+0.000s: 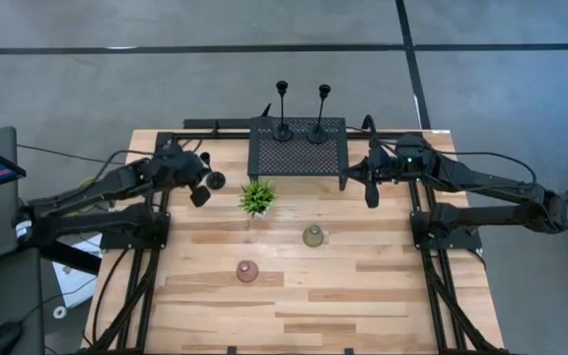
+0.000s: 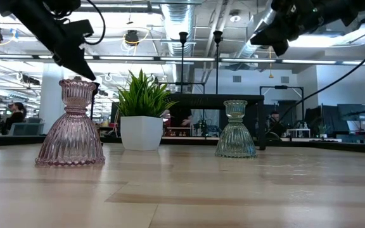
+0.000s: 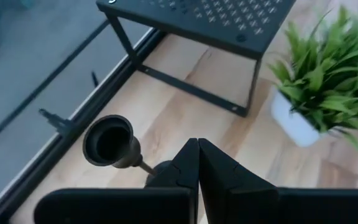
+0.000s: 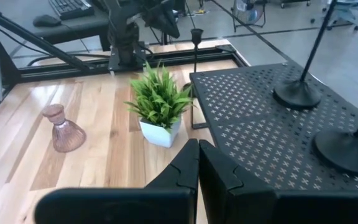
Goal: Pick & Place candle stick holders
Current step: Put the black candle holder on the shelf
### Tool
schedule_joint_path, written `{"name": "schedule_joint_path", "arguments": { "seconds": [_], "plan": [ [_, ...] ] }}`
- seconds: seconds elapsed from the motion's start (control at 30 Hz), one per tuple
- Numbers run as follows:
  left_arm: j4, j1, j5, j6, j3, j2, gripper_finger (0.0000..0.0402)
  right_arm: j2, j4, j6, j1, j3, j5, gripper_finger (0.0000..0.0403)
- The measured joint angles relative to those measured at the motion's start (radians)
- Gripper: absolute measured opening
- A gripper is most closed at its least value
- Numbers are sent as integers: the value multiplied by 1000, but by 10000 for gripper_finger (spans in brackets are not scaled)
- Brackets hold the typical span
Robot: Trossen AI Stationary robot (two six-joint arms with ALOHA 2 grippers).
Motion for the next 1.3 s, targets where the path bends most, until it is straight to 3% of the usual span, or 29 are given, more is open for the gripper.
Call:
{"name": "schedule_joint_path", "arguments": {
  "seconds": [0.13,0.23,0.4,0.63,1.0,1.17,1.3],
  "plan": [
    [1,75,75,-34,0,-24,3,0,0,0,0,0,0,0],
    [38,103,81,-154,-14,-27,3,0,0,0,0,0,0,0],
    [178,105,121,-327,-90,-27,3,0,-1,0,0,0,0,0],
    [193,78,116,-513,-176,-77,3,0,-24,-1,0,0,0,0],
    [142,-83,-102,-709,-258,-149,3,0,-26,-11,0,0,0,0],
    [166,-230,-198,-800,-321,-124,2,0,-27,-12,0,0,0,0],
    [279,-380,-333,-839,-372,-92,2,0,-30,-18,0,0,0,0]
  ]
}}
